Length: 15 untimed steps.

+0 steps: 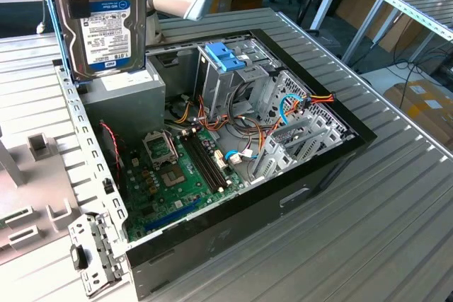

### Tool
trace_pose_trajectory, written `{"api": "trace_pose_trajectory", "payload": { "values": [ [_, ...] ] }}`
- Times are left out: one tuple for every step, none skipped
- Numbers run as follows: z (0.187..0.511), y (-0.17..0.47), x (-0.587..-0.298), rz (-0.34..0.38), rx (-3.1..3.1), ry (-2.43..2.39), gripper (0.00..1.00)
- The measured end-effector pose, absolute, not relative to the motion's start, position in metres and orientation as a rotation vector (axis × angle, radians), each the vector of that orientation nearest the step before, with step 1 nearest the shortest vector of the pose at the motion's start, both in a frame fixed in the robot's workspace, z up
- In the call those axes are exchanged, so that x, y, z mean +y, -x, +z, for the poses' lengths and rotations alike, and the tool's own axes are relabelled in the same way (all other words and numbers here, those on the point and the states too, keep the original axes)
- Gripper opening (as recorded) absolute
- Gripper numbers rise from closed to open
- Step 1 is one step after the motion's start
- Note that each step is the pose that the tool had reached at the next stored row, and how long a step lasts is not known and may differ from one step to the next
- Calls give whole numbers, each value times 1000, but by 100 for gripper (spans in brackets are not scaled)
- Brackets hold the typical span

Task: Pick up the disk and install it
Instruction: 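Pick up the disk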

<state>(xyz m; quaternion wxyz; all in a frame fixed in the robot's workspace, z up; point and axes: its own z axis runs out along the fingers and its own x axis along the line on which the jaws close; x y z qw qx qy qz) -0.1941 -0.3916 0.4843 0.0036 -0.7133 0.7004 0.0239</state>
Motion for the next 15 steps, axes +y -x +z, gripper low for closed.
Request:
{"api": "trace_pose_trajectory", "payload": {
  "values": [
    [484, 193, -392, 75, 2195, 2236, 37],
    [484, 192, -392, 75, 2195, 2236, 37],
    [484, 191, -392, 75, 2195, 2236, 37],
    [484, 189, -392, 75, 2195, 2236, 37],
    [484, 189, -392, 75, 2196, 2236, 37],
    [484, 187, -392, 76, 2196, 2236, 37],
    [484, 186, -392, 76, 2196, 2236, 37],
    [484, 185, -392, 76, 2196, 2236, 37],
    [484, 184, -392, 76, 2196, 2236, 37],
    [484, 182, -392, 76, 2196, 2236, 37],
    [484, 181, -392, 76, 2196, 2237, 37],
    [484, 180, -392, 77, 2196, 2237, 37],
    [484, 178, -392, 77, 2196, 2237, 37],
    [484, 177, -392, 77, 2196, 2237, 37],
    [484, 176, -392, 77, 2196, 2237, 37]
  ]
}}
